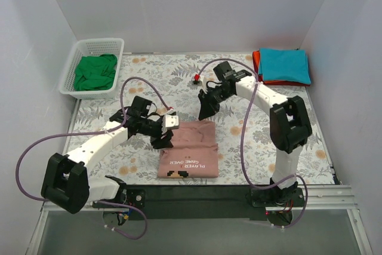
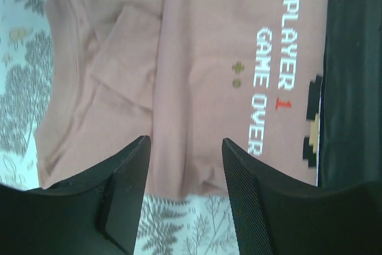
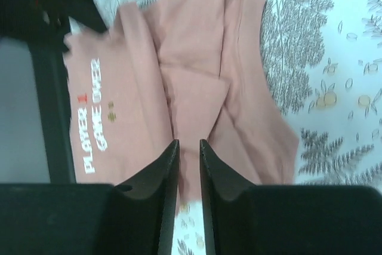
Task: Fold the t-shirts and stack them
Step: Fold the tshirt
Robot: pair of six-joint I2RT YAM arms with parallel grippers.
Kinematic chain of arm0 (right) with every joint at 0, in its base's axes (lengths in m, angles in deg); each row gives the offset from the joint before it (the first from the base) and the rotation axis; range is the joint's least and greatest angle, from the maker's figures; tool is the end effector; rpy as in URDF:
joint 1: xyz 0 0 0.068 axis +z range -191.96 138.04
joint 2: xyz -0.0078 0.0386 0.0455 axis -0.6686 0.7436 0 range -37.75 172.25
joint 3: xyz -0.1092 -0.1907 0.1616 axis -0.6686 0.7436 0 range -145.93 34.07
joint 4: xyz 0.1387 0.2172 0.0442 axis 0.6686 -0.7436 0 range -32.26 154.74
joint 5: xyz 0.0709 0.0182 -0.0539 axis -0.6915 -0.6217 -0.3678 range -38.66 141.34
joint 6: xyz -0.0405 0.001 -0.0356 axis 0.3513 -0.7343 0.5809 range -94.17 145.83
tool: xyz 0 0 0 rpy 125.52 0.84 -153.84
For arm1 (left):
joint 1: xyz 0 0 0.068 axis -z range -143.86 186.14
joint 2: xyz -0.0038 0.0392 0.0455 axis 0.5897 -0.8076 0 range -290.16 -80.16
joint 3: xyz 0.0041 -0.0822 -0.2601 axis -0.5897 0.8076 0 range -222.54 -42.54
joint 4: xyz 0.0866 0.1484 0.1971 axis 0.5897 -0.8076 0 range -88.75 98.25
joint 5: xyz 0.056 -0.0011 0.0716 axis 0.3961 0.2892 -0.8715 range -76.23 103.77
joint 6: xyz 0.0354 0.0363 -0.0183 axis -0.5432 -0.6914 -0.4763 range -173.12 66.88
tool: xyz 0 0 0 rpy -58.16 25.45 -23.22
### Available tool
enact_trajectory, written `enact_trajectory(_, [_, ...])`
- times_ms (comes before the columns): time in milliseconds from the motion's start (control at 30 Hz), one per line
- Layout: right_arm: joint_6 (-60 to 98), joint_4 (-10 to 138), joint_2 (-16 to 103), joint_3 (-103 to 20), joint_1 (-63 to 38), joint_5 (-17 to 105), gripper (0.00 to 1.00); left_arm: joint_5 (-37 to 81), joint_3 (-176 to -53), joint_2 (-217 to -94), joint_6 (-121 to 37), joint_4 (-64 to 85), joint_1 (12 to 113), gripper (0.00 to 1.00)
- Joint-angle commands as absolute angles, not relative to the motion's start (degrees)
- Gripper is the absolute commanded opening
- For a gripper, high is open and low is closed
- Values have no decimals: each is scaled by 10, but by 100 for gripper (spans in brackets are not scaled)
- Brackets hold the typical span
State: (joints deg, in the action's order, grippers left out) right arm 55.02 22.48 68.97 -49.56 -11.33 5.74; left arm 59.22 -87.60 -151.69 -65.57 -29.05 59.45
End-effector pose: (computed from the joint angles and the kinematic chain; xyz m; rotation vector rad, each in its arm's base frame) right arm 0.3193 0.2187 0.2355 -1.4619 2.0758 1.0698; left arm 0.1978 -0.1129 0.2197 1.0194 2.3490 -1.1188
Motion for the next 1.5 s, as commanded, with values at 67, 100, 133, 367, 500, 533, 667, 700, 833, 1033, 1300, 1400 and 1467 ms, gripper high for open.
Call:
enact_trajectory(67, [444,224,807,-588,-108,-75,22,585,-914,-1556,-593,-189,650,50])
enact_trajectory(100, [421,232,836,-609,-108,-88,21,579,-921,-1584,-587,-180,655,50])
enact_trajectory(133, [411,237,847,-615,-108,-91,21,575,-924,-1594,-585,-174,664,50])
enact_trajectory(367, [366,277,891,-602,-88,-97,21,560,-915,-1656,-573,-115,691,51])
enact_trajectory(500, [359,301,915,-578,-87,-79,20,562,-910,-1677,-553,-90,703,51])
enact_trajectory(533, [354,306,922,-573,-86,-79,20,559,-910,-1689,-547,-86,708,50])
enact_trajectory(667, [353,313,951,-568,-86,-75,19,555,-913,-1716,-544,-80,713,46])
enact_trajectory(700, [354,313,954,-567,-86,-73,19,556,-914,-1717,-545,-80,714,45])
enact_trajectory(833, [354,317,963,-559,-86,-74,18,564,-907,-1717,-552,-82,722,36])
enact_trajectory(1033, [360,321,968,-533,-86,-69,18,557,-910,-1690,-560,-91,725,5])
enact_trajectory(1300, [369,324,979,-519,-85,-74,17,517,-935,-1653,-584,-93,723,0])
enact_trajectory(1400, [369,328,977,-514,-83,-75,17,509,-954,-1661,-595,-91,716,0])
enact_trajectory(1467, [369,331,975,-510,-82,-75,17,507,-969,-1676,-607,-85,708,0])
